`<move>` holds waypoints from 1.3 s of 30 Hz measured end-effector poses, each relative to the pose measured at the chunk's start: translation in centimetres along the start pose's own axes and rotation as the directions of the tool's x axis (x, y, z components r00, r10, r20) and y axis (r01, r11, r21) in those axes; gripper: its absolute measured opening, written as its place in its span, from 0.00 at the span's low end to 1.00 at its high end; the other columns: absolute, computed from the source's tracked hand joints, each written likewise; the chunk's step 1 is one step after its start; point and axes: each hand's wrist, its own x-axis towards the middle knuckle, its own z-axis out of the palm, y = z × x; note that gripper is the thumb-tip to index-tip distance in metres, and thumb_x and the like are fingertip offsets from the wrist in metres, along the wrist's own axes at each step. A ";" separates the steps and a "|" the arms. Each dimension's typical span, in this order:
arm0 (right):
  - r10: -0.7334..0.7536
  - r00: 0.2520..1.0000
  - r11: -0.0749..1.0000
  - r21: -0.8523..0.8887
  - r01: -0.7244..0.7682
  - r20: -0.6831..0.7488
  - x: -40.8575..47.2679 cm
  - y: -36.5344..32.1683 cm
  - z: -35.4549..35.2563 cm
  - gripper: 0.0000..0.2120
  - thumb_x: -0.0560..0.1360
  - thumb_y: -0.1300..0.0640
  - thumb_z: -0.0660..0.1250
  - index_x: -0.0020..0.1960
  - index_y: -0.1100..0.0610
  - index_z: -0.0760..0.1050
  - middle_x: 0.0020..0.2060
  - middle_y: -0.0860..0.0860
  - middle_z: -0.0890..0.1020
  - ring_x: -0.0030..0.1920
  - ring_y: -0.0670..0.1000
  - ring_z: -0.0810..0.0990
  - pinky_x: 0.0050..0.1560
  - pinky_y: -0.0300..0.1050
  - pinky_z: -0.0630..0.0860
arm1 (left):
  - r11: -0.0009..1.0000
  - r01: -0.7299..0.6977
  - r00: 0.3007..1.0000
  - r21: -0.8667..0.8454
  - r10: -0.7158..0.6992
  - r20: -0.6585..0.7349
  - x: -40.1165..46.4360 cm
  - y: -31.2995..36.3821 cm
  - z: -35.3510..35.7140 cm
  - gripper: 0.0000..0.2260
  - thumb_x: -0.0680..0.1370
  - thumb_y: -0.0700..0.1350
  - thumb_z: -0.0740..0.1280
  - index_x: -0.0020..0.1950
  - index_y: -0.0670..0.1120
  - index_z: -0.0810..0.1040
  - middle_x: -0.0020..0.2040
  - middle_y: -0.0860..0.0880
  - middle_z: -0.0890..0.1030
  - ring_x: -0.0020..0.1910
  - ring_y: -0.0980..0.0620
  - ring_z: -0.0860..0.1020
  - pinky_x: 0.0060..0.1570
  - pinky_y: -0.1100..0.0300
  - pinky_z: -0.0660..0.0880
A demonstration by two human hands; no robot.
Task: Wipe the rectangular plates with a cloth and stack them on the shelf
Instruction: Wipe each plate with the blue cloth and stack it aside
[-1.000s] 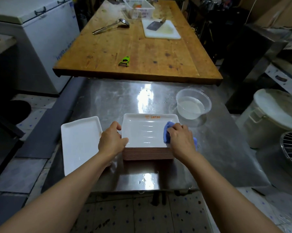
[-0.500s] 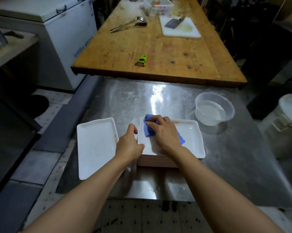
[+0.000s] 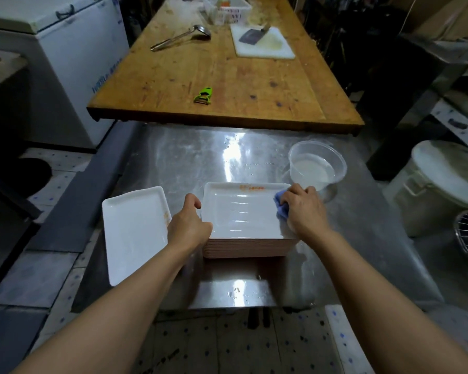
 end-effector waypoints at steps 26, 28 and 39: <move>0.127 0.980 0.991 -0.059 -0.119 0.155 -7.1 -2.8 -2.0 0.12 0.76 0.64 0.60 0.58 0.58 0.75 0.59 0.56 0.73 0.57 0.56 0.69 0.50 0.44 0.67 | 0.994 -0.044 0.997 0.095 0.051 -0.065 -0.9 0.5 0.0 0.14 0.73 0.42 0.66 0.55 0.47 0.66 0.44 0.48 0.74 0.42 0.46 0.72 0.40 0.56 0.67; 0.188 0.979 0.976 0.098 -0.195 0.076 -6.2 -2.8 -2.7 0.12 0.76 0.65 0.59 0.57 0.60 0.75 0.57 0.58 0.74 0.57 0.58 0.71 0.51 0.46 0.68 | 0.993 -0.041 0.998 0.108 0.046 -0.050 -1.0 0.7 0.0 0.14 0.73 0.43 0.66 0.55 0.47 0.65 0.45 0.48 0.75 0.42 0.46 0.72 0.40 0.56 0.68; 0.096 0.986 0.983 0.144 -0.116 0.136 -1.0 -4.2 0.1 0.17 0.71 0.64 0.62 0.59 0.59 0.72 0.64 0.52 0.69 0.63 0.59 0.63 0.57 0.46 0.67 | 0.998 -0.031 0.999 0.063 0.029 0.033 -0.6 0.3 -0.2 0.15 0.72 0.41 0.64 0.55 0.51 0.64 0.41 0.46 0.79 0.41 0.44 0.79 0.37 0.56 0.73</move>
